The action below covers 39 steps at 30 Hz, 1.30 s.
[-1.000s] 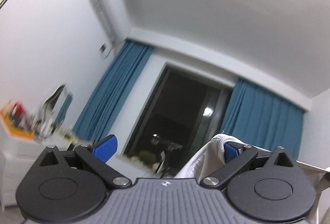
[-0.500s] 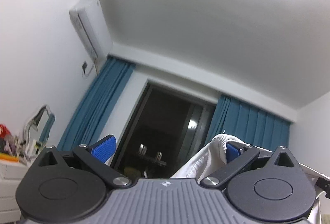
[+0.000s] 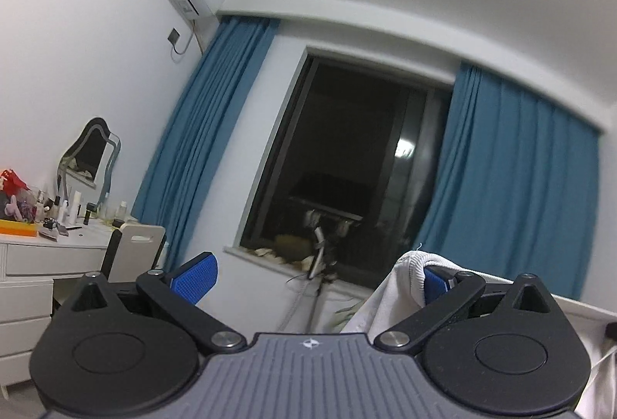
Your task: Fold clothes
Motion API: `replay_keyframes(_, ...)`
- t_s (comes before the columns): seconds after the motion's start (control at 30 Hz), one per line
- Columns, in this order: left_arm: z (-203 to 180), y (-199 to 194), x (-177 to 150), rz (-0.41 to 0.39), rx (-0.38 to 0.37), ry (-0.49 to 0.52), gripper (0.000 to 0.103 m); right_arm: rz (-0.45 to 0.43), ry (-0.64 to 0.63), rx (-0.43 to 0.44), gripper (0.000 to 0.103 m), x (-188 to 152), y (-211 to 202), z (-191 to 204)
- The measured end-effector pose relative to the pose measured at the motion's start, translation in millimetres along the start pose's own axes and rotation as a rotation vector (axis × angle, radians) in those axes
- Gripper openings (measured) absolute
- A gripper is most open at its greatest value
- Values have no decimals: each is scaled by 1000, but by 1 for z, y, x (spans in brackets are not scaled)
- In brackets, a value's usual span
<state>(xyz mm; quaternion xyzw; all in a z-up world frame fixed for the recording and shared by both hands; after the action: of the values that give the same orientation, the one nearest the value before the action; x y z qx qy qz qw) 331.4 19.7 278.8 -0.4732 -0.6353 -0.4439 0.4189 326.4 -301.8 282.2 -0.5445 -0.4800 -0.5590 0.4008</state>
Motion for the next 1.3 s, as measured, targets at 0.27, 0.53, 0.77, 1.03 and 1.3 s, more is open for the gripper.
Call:
replay_keyframes(0.27, 3, 209, -247, 225, 55, 60, 103, 70, 14, -43, 99, -183, 173, 47)
replay_keyframes(0.53, 33, 312, -469, 622, 34, 156, 103, 420, -40, 86, 99, -379, 269, 91)
replay_keyframes(0.77, 44, 331, -535, 1037, -101, 299, 102, 652, -238, 304, 99, -426, 300, 137)
replay_keyframes(1.03, 20, 314, -496, 1023, -239, 344, 103, 690, -197, 384, 99, -384, 268, 173)
replay_keyframes(1.3, 15, 196, -384, 686, -239, 195, 103, 469, 84, 301, 99, -303, 158, 146)
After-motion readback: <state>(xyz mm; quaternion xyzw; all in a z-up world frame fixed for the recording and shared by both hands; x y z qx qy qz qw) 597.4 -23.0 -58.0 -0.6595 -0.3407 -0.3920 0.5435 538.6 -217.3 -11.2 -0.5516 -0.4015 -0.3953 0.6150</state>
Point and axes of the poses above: each gripper's, at about its wrist camera, not at the fingertips, and y roughly the way its jaws point, z to its left, x to its top, the point moved 10 cm from there along y, roughly the way its jaws point, and after that the axes turned 5 degrees about -z, right-handed, at the moved point
